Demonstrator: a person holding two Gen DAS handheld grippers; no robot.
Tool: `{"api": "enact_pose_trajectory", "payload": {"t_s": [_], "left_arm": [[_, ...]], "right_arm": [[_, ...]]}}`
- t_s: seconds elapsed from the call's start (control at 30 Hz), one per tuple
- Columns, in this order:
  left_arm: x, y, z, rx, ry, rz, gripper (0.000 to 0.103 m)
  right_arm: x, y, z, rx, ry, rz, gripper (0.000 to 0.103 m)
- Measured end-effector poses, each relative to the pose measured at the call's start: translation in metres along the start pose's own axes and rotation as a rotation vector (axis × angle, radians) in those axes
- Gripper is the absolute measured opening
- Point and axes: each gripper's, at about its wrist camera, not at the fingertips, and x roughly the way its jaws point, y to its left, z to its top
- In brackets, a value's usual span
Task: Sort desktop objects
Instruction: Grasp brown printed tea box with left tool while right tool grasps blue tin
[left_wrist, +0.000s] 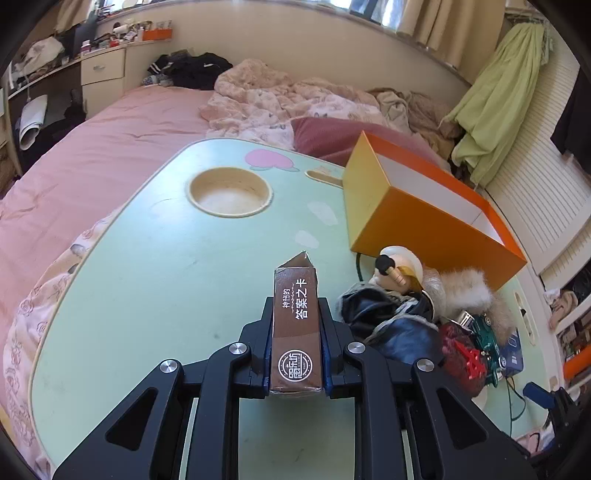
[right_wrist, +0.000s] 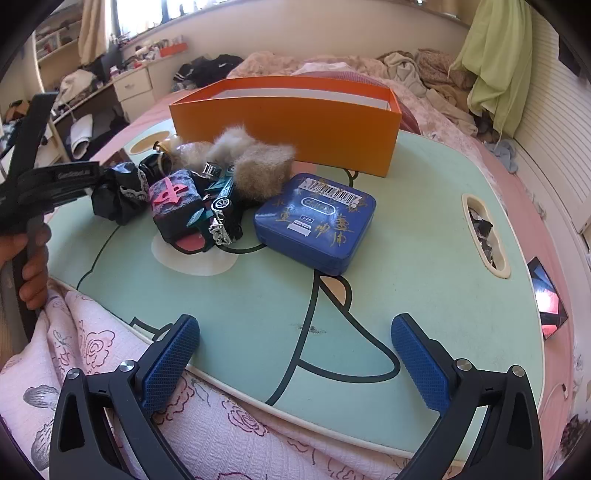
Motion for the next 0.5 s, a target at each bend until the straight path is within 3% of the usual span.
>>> {"api": "enact_pose_trajectory", "payload": {"t_s": [0.1,0.2,0.33,0.4,0.5], "left_arm": [[-0.022,0.01,-0.01,-0.021,-0.086,-0.026,0.02],[-0.044,0.009,-0.024,0.026,-0.159,0.01,0.02],[-0.05,0.005,-0.037,0.049,-0.18,0.005,0.02],[-0.05,0.003,-0.035,0.057,-0.188,0.005,0.02],[-0.043,0.001,-0.035,0.062,-0.164,0.008,0.02]], "right_arm": [[0.0,-0.002,0.002,0.004,-0.01,0.011,0.103],[-0.003,-0.011,0.005,0.046,-0.033,0.054,0.103],[-0.001,-0.026,0.021,0.169,-0.041,0.038,0.103],[-0.003,-0.031,0.034,0.222,-0.085,0.023,0.103],[-0.002,-0.033,0.054,0.277,-0.108,0.023,0.103]]}}
